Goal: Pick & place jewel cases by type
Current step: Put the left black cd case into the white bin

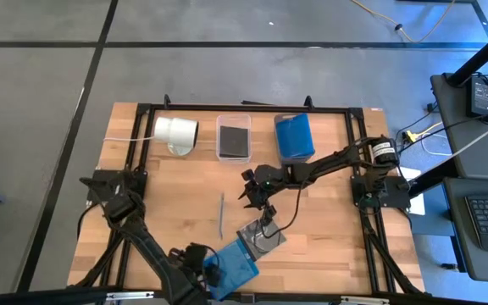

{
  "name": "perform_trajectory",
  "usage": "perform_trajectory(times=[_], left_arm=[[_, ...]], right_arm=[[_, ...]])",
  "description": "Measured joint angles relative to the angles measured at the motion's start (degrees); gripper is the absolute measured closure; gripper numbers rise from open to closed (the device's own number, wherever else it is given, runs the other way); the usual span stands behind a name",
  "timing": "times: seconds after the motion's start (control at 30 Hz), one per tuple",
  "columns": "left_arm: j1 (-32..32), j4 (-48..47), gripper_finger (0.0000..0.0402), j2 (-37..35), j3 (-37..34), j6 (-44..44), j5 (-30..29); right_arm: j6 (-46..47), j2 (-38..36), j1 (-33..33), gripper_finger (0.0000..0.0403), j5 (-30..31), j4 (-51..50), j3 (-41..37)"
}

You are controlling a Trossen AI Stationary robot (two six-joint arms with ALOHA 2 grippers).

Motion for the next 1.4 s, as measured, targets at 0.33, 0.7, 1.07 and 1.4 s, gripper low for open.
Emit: perform_trajectory(times=[0.33,0.7,1.07,1.4], left_arm=[[2.18,10.16,0.0123,1.37,1.42,11.12,-8.62],[3.46,10.78,0.0125,1.37,1.45,15.87,-10.38],[7.15,6.43,0.0123,1.37,1.45,13.78,-9.19],[7.94,2.09,0.0123,1.37,1.42,10.06,-8.50]], right_arm=[[1.36,0.00,3.46,0.0235,0.03,-0.21,0.00],[4.34,0.00,4.23,0.0235,1.79,0.80,0.00],[4.34,0.00,4.25,0.0235,1.84,1.78,0.00],[4.11,0.00,4.25,0.0235,1.82,1.74,0.00]])
